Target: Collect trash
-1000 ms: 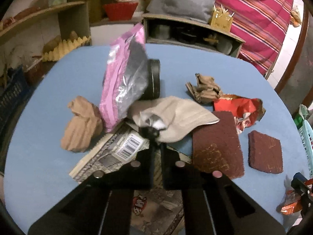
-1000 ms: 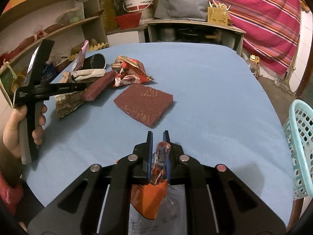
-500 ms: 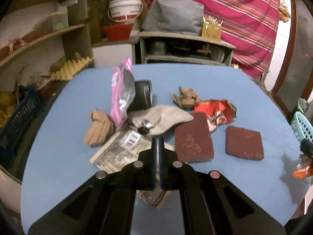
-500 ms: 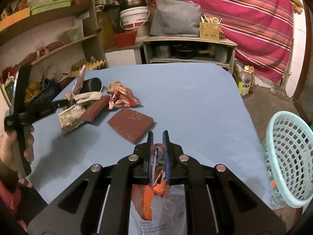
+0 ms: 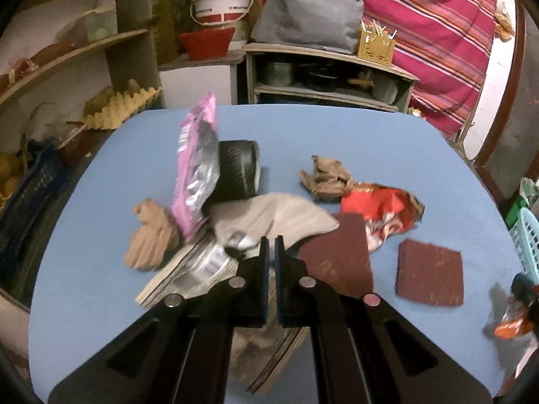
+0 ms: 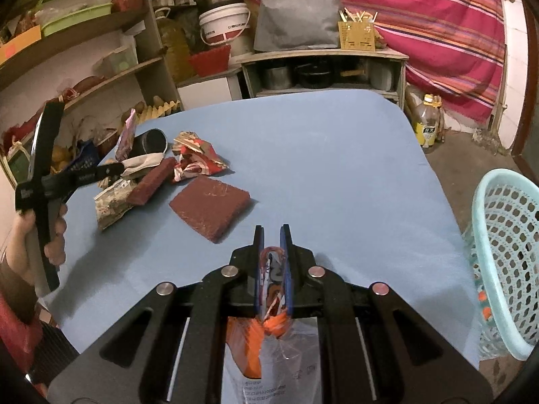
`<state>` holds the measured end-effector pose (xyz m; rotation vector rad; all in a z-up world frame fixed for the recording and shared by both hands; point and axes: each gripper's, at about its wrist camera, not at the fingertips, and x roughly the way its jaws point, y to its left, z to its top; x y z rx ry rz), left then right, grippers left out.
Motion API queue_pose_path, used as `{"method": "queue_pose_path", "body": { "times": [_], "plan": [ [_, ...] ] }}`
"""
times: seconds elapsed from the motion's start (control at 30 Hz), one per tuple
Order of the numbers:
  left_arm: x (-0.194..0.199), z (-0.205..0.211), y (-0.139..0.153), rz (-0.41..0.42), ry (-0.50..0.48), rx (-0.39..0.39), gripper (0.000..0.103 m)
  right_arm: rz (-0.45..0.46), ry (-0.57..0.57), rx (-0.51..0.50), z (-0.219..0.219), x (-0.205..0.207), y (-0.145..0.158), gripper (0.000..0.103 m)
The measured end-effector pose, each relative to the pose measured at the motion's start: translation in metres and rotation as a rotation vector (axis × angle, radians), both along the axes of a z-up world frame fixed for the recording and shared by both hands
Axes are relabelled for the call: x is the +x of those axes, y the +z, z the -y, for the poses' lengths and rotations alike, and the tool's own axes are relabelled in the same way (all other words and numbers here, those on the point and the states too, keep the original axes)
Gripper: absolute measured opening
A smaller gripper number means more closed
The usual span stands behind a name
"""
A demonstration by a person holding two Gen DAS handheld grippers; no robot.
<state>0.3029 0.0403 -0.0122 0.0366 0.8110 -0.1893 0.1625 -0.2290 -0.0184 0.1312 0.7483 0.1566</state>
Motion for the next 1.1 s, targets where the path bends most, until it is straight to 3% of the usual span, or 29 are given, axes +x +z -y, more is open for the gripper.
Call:
{"method": "queue_pose_path", "body": {
  "times": [0.33,0.4,0.43,0.47,0.5,0.57,0.77,0.87,1.1],
  "plan": [
    [0.030,0.013,-0.001,-0.021,-0.013,0.035,0.005,-0.018,0.002,0.017,0.007,0.007,-0.008,0.011],
    [0.030,0.013,0.001,-0.018,-0.007,0.035,0.038,-0.014,-0.001,0.026,0.009,0.008,-0.007,0.011],
    [0.028,0.012,0.002,-0.006,0.003,0.042,0.080,-0.012,-0.001,0.031,0.009,0.009,-0.007,0.011],
    [0.025,0.011,0.005,0.033,0.023,0.055,0.089,-0.008,-0.002,0.035,0.010,0.009,-0.006,0.011],
    [0.020,0.010,0.009,0.078,0.036,0.080,0.089,-0.005,-0.002,0.037,0.010,0.009,-0.006,0.011],
    [0.022,0.011,0.011,0.071,0.024,0.120,0.089,-0.002,-0.002,0.044,0.010,0.011,-0.006,0.011],
    [0.019,0.005,0.025,0.135,0.045,0.118,0.089,0.004,0.002,0.067,0.009,0.017,-0.006,0.012],
    [0.025,0.010,0.024,0.058,-0.007,0.129,0.098,0.002,0.004,0.071,0.009,0.018,-0.008,0.012],
    [0.045,0.006,0.011,-0.073,-0.009,0.025,0.098,0.001,0.002,0.071,0.008,0.019,-0.008,0.013]
  ]
}}
